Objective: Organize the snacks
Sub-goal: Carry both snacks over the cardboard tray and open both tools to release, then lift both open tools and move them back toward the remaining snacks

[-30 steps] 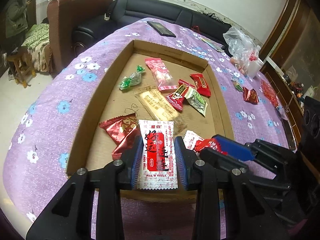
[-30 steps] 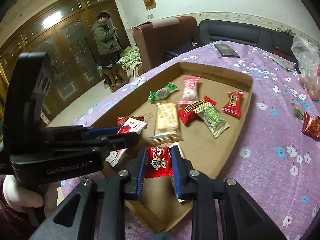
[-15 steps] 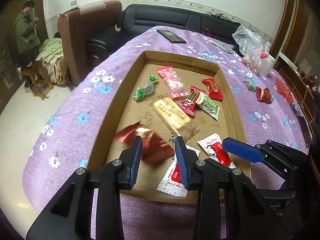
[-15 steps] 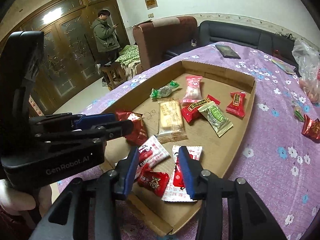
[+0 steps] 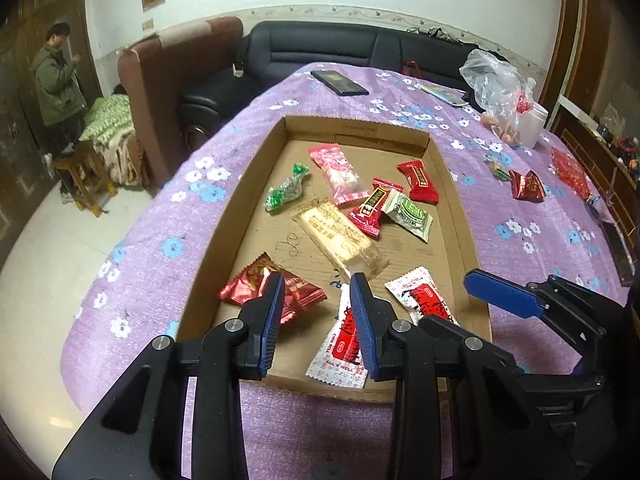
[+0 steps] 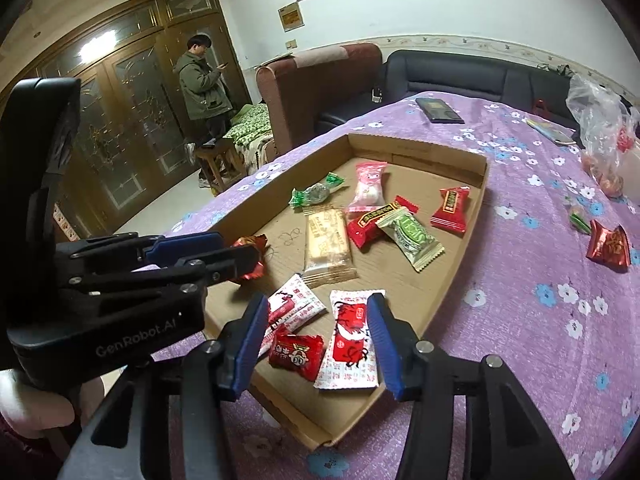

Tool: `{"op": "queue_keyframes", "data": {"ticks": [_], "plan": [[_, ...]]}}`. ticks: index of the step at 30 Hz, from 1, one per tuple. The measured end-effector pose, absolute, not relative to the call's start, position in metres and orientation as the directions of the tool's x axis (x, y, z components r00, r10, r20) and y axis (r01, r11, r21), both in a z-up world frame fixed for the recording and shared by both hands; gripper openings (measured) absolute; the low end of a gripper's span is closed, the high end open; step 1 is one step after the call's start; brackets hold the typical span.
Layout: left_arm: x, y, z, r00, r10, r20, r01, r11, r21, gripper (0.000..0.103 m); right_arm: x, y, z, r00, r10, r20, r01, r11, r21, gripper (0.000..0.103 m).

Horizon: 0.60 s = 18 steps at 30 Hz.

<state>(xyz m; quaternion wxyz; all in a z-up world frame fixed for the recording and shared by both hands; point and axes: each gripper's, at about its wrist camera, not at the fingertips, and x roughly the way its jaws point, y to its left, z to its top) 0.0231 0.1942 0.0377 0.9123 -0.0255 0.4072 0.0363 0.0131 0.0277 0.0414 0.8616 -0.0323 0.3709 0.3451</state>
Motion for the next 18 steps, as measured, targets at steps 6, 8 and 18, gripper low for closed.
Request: {"op": "queue_keyframes", "data": {"ticks": [6,8,18], "plan": [[0.016,0.187,0.044,0.68,0.078,-0.729,-0.093,0.995,0.02,0.032,0.009,0.014,0.046,0.515,0.563,-0.647,-0.588,0.781,0.212,0.057],[0.013,0.184,0.046,0.684,0.082,-0.725,-0.089,0.996,0.029,0.032,0.007,0.01,0.048,0.522,0.561,-0.642,-0.579,0.786,0.217,0.058],[-0.003,0.17,0.053,0.694,0.074,-0.716,-0.069,0.997,0.036,0.032,-0.007,-0.009,0.053,0.552,0.546,-0.63,-0.546,0.808,0.222,0.062]]}}
